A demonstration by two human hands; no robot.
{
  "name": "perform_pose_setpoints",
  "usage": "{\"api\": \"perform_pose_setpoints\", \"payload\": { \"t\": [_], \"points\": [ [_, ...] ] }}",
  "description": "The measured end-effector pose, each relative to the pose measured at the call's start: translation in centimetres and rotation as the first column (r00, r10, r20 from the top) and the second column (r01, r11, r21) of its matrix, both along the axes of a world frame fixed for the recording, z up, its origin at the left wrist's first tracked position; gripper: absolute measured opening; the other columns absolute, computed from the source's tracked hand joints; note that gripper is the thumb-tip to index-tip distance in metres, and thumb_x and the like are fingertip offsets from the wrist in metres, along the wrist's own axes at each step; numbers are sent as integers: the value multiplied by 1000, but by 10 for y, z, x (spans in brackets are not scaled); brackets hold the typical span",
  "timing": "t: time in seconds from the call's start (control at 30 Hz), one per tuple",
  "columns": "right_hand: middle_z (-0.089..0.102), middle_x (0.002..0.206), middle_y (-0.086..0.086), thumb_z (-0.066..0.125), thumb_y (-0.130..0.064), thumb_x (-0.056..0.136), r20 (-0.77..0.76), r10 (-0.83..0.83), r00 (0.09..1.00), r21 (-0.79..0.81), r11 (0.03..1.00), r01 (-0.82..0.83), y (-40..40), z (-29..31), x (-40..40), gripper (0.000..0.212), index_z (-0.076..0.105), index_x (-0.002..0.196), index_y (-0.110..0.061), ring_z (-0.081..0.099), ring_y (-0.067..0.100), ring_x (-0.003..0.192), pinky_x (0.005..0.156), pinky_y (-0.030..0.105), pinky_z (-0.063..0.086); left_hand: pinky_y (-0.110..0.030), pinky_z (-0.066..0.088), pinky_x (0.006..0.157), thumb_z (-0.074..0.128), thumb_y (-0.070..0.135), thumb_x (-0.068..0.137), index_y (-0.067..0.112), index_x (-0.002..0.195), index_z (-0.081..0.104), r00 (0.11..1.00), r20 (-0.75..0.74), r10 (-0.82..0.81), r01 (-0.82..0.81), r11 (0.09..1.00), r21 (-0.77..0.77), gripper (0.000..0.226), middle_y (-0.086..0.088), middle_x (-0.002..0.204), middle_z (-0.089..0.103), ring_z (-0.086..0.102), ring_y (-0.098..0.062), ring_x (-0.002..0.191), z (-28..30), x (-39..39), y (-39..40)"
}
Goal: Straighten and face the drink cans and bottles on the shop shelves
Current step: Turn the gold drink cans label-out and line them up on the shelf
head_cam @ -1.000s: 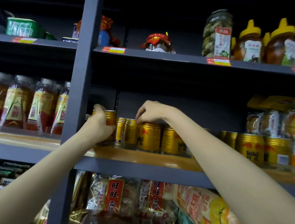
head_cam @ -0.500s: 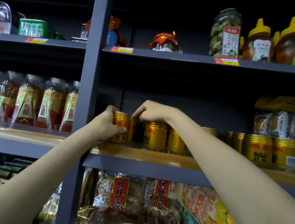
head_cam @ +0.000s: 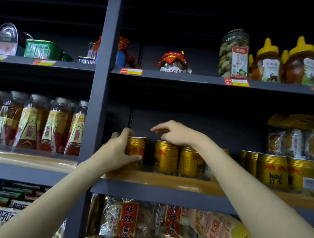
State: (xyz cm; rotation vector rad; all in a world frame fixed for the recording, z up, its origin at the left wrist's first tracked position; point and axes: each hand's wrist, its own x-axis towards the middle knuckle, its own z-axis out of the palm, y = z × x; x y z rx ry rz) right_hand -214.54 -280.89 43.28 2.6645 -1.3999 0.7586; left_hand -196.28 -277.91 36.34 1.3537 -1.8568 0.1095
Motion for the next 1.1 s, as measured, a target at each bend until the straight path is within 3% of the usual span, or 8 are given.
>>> {"api": "perform_pose_setpoints", "payload": {
  "t": [0.2,0.33,0.4,0.5,0.73,0.9,1.03,1.1],
  "points": [
    [54,136,2,40,-7,98,32,-73,997,-64,995,75,13,-15,-41,39,54,132,-21,48,16,126,93,20,34,-32,44,91,65,30,84,27,143,16,996,34,-83,82,996,21,77,-13,132,40,52,-25,108,1,-2,0],
    [51,139,0,43,-9,98,-15,-102,995,-55,993,101,19,-24,-46,38,53,133,-20,44,16,129,94,20,32,-28,44,86,63,29,86,24,140,23,991,81,-111,102,990,99,67,-11,129,42,48,-20,105,6,-2,-3],
    [50,140,-1,44,-10,98,-9,-105,994,-80,991,104,22,-27,-45,38,52,133,-21,43,17,130,95,21,31,-33,43,94,64,27,86,22,139,26,992,80,-93,83,990,112,66,-15,137,36,45,-25,115,7,-3,-4],
    [49,140,-2,47,-12,97,8,-113,994,-131,985,113,29,-30,-54,38,51,133,-22,41,16,132,100,25,32,-48,22,115,66,25,84,24,140,27,997,74,-36,40,998,-50,69,-17,154,11,13,-33,142,3,-15,-1],
    [54,134,4,58,-24,93,95,-273,957,-126,951,283,48,-29,-120,35,56,127,-20,47,19,126,94,25,34,-43,-9,115,46,20,94,20,137,39,972,224,72,36,895,-445,43,-2,148,34,17,-18,143,-12,-72,3],
    [38,141,11,67,-42,83,229,-382,895,-89,908,410,32,-58,-130,57,47,132,-24,38,28,130,102,36,35,-39,-2,116,36,28,99,21,145,28,953,301,32,101,905,-414,47,-1,153,26,14,-18,144,-21,-121,-8],
    [53,114,1,72,-46,78,337,-339,878,-120,910,398,24,-66,-127,57,48,124,-23,49,18,106,83,28,39,-54,28,106,27,37,90,25,124,59,941,328,82,70,901,-429,48,-6,127,59,54,-27,119,-25,-137,-13],
    [50,108,-3,75,-41,76,405,-318,857,-90,919,383,24,-64,-129,51,50,116,-24,48,16,104,83,29,41,-54,31,104,29,37,88,26,119,62,939,332,95,62,898,-435,47,-5,120,63,58,-27,112,-25,-137,-14]
  ]
}}
